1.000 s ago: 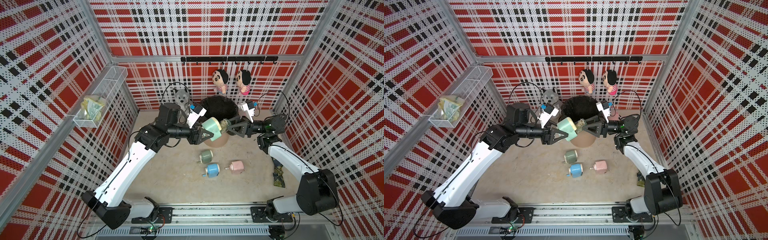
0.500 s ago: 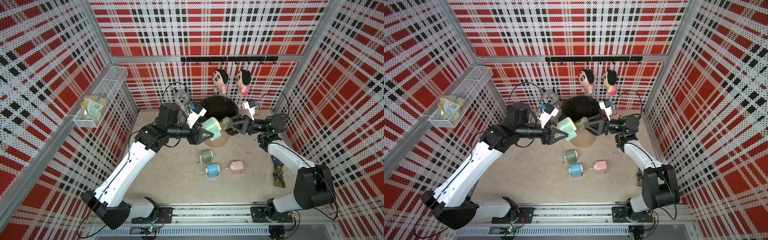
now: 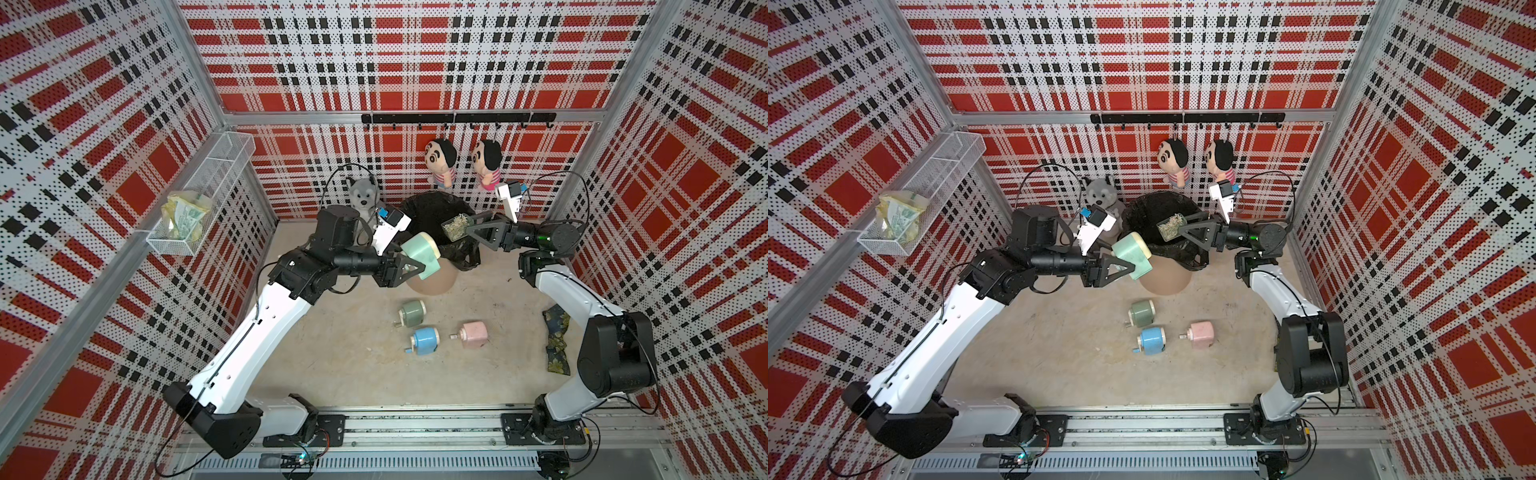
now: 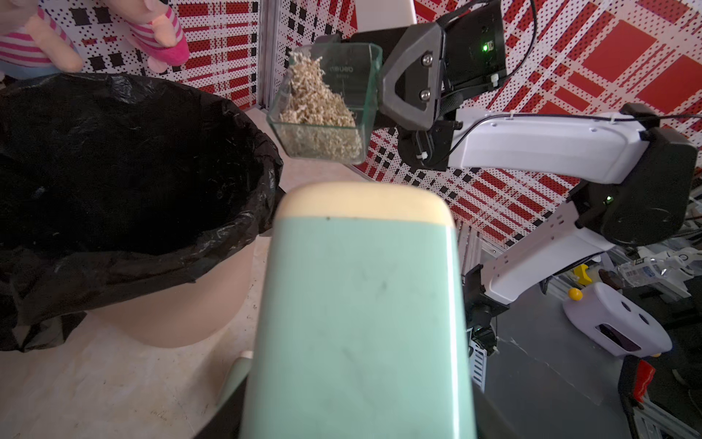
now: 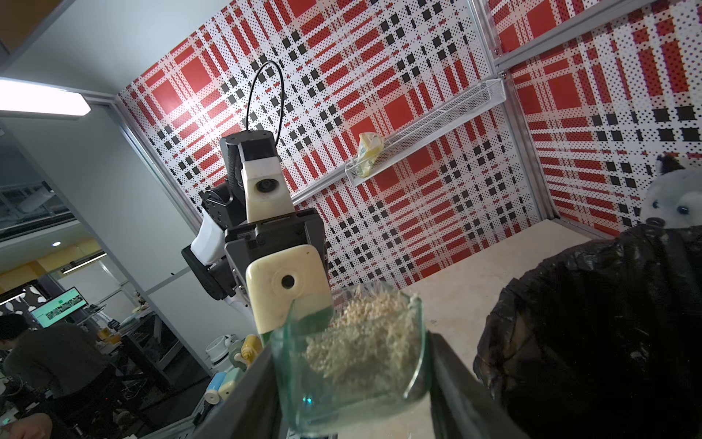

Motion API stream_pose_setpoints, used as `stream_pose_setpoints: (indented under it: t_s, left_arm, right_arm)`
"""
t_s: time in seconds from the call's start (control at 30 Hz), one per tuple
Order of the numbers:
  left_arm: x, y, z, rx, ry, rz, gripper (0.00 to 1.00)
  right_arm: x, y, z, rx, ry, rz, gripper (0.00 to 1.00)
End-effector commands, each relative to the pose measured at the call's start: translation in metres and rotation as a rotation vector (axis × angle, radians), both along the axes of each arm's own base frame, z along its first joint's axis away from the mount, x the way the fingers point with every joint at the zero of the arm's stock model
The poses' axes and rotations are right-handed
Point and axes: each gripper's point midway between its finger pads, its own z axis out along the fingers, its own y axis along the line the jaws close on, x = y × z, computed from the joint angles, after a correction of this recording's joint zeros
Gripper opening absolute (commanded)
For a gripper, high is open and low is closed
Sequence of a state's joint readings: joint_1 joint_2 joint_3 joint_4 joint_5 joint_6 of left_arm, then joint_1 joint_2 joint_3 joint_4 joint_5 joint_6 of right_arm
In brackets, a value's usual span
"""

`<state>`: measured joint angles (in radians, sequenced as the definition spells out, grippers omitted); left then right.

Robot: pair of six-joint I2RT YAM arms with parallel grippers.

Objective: Take out the pencil sharpener tray and clean the shavings
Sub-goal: Pour the shavings into the trash bin.

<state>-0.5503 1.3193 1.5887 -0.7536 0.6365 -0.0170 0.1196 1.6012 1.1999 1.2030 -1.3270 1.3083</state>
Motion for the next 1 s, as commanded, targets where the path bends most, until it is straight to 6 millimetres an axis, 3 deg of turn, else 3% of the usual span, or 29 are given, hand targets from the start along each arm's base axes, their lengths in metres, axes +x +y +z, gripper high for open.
stream_pose_setpoints:
  t_s: [0.0, 0.2, 0.43, 0.73, 0.97]
  left_arm:
    - [0.007, 0.008, 0.006, -0.001, -0.047, 0.043, 0.47]
    - [0.021, 0.015, -0.005, 0.026, -0.040, 0.103, 0.47]
    - [0.028, 0.020, -0.015, 0.036, -0.028, 0.134, 0.47]
    - [0.028, 0.026, -0.015, 0.030, -0.036, 0.148, 0.47]
    - [0.025, 0.029, -0.016, 0.025, -0.040, 0.154, 0.48]
  right_arm:
    - [0.020, -0.004, 0.002, -0.019, 0.005, -0.048, 0.49]
    - [0.068, -0.005, -0.013, -0.162, 0.056, -0.218, 0.50]
    - [0.105, -0.006, -0.036, -0.271, 0.135, -0.312, 0.50]
    - [0.143, -0.011, -0.090, -0.528, 0.256, -0.471, 0.49]
    - [0.153, -0.014, -0.099, -0.671, 0.288, -0.567, 0.49]
